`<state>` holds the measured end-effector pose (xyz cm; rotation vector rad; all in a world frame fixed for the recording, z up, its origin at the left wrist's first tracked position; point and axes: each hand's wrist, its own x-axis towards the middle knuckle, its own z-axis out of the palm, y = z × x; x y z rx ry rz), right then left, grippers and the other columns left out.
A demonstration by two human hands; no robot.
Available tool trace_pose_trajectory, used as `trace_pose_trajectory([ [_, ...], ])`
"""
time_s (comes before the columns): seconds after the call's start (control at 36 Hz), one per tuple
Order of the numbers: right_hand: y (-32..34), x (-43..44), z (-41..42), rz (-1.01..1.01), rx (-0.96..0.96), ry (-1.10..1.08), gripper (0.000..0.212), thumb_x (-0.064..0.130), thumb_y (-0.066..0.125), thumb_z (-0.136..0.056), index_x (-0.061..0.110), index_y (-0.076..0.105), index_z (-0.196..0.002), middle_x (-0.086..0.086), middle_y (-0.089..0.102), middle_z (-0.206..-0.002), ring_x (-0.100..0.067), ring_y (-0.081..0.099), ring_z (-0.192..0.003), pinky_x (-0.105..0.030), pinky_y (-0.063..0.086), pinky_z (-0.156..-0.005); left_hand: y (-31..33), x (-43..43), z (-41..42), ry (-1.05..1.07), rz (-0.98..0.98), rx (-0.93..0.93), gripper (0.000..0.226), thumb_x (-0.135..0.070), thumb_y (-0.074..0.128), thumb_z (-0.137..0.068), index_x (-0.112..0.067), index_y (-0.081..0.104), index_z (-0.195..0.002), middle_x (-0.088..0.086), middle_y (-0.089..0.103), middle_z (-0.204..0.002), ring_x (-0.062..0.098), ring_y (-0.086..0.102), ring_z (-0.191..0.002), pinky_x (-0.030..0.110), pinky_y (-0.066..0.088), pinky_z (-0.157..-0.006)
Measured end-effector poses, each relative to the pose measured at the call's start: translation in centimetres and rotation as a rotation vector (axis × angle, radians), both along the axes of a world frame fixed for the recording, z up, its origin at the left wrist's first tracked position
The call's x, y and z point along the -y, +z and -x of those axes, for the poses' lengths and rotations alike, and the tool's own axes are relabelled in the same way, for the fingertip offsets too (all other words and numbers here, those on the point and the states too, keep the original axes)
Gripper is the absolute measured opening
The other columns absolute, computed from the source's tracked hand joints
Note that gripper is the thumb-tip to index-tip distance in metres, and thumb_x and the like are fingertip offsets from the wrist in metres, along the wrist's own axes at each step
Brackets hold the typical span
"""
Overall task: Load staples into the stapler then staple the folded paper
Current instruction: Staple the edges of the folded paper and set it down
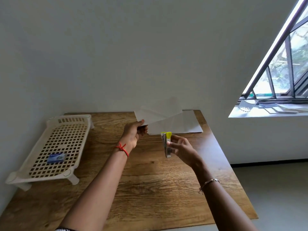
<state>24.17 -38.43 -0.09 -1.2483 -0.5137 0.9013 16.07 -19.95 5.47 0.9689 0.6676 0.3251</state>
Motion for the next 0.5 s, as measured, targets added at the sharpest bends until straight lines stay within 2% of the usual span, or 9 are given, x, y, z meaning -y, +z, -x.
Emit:
trace_pose_trajectory([
  [0.06, 1.4, 0.7, -0.2, -0.190, -0.083, 0.038, 0.051, 0.030, 0.085, -0.059, 0.009, 0.066, -0.101, -0.003, 0.069, -0.091, -0.014, 0.064, -0.085, -0.028, 0.054, -0.074, 0.2, 0.2, -0.3, 0.000, -0.006, 0.009, 0.007, -0.006, 0.056, -0.090, -0.004, 0.059, -0.084, 0.007, 0.062, -0.064, 0.008, 0.060, -0.044, 0.017, 0.049, -0.041],
  [0.11, 2.6, 1.3, -0.3, -0.336, -0.164, 0.033, 0.048, 0.030, 0.088, -0.055, 0.011, 0.070, -0.095, -0.003, 0.070, -0.090, -0.014, 0.066, -0.081, -0.031, 0.055, -0.072, 0.5, 0.4, -0.5, -0.010, -0.015, 0.018, 0.004, -0.007, 0.057, -0.089, -0.004, 0.060, -0.087, 0.009, 0.061, -0.073, 0.010, 0.061, -0.050, 0.017, 0.050, -0.044],
  [0.17, 3.5, 1.9, -0.7, -0.473, -0.236, 0.059, 0.049, 0.025, 0.082, -0.065, 0.006, 0.066, -0.108, -0.008, 0.069, -0.105, -0.019, 0.067, -0.093, -0.035, 0.057, -0.077, 0.9, 0.7, -0.8, -0.017, -0.013, 0.041, 0.004, -0.005, 0.059, -0.087, -0.002, 0.061, -0.086, 0.009, 0.064, -0.071, 0.009, 0.062, -0.048, 0.017, 0.051, -0.045],
  [0.25, 4.4, 2.4, -0.8, -0.644, -0.210, 0.152, 0.047, 0.010, 0.055, -0.089, -0.003, 0.042, -0.132, -0.017, 0.054, -0.132, -0.029, 0.053, -0.121, -0.041, 0.049, -0.095, 1.6, 1.4, -1.2, -0.020, -0.022, 0.076, 0.002, 0.000, 0.062, -0.084, 0.001, 0.062, -0.082, 0.002, 0.068, -0.054, 0.007, 0.063, -0.043, 0.017, 0.052, -0.044],
  [0.33, 4.6, 3.0, -1.0, -0.634, -0.219, 0.248, 0.052, 0.007, 0.055, -0.088, -0.005, 0.036, -0.135, -0.019, 0.052, -0.134, -0.029, 0.053, -0.121, -0.041, 0.047, -0.098, 2.1, 2.2, -1.5, -0.027, -0.039, 0.106, 0.003, 0.002, 0.064, -0.081, -0.001, 0.064, -0.081, 0.000, 0.068, -0.051, 0.007, 0.063, -0.043, 0.016, 0.052, -0.044],
  [0.5, 4.2, 3.8, -0.8, -0.472, -0.219, 0.092, 0.058, 0.021, 0.077, -0.070, 0.003, 0.056, -0.122, -0.010, 0.066, -0.117, -0.019, 0.064, -0.103, -0.031, 0.055, -0.082, 3.3, 3.6, -1.4, -0.063, -0.116, 0.119, 0.006, 0.002, 0.068, -0.077, -0.003, 0.065, -0.076, -0.001, 0.069, -0.052, 0.008, 0.065, -0.045, 0.016, 0.053, -0.046],
])
